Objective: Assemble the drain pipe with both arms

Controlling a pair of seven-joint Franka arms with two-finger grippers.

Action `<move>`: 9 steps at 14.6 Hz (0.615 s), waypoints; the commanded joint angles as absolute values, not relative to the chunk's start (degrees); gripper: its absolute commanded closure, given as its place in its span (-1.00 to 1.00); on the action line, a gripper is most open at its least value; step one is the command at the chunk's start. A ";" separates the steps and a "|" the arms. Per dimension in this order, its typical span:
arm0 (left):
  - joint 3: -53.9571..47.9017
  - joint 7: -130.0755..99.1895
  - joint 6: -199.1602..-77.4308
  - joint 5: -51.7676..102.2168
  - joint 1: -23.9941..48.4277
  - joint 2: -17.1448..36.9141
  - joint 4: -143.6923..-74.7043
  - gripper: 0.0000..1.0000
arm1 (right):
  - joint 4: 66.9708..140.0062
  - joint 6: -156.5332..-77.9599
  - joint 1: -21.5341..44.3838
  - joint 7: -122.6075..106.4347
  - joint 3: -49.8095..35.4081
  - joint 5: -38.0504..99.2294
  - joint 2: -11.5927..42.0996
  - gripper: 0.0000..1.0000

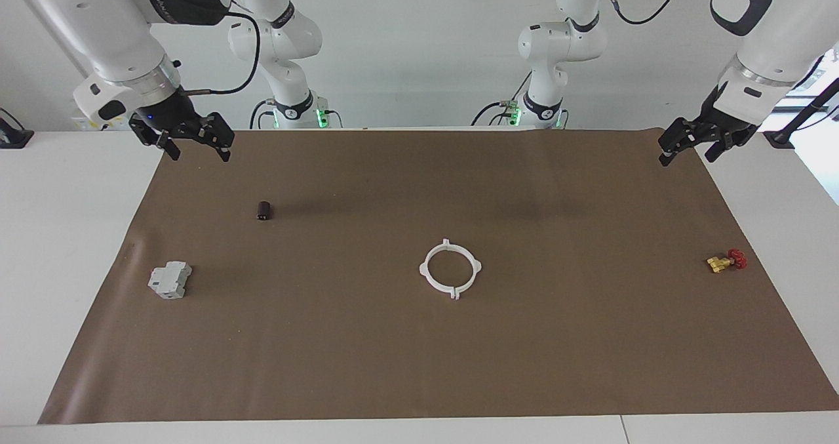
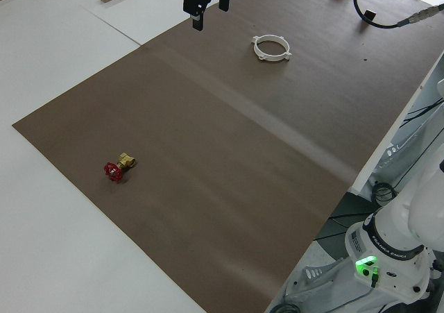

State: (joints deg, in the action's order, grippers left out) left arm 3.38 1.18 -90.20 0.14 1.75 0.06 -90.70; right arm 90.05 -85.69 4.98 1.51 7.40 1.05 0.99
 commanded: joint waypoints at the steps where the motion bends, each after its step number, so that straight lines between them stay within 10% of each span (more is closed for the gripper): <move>1: 3.16 1.67 -91.14 0.79 1.23 -2.81 -94.75 -1.00 | 91.85 -85.25 4.31 -0.44 7.12 0.79 -0.70 -1.00; 9: 3.08 -1.49 -91.94 -1.49 1.93 -1.94 -93.43 -1.00 | 92.11 -86.84 4.22 -0.62 7.12 0.79 -0.62 -1.00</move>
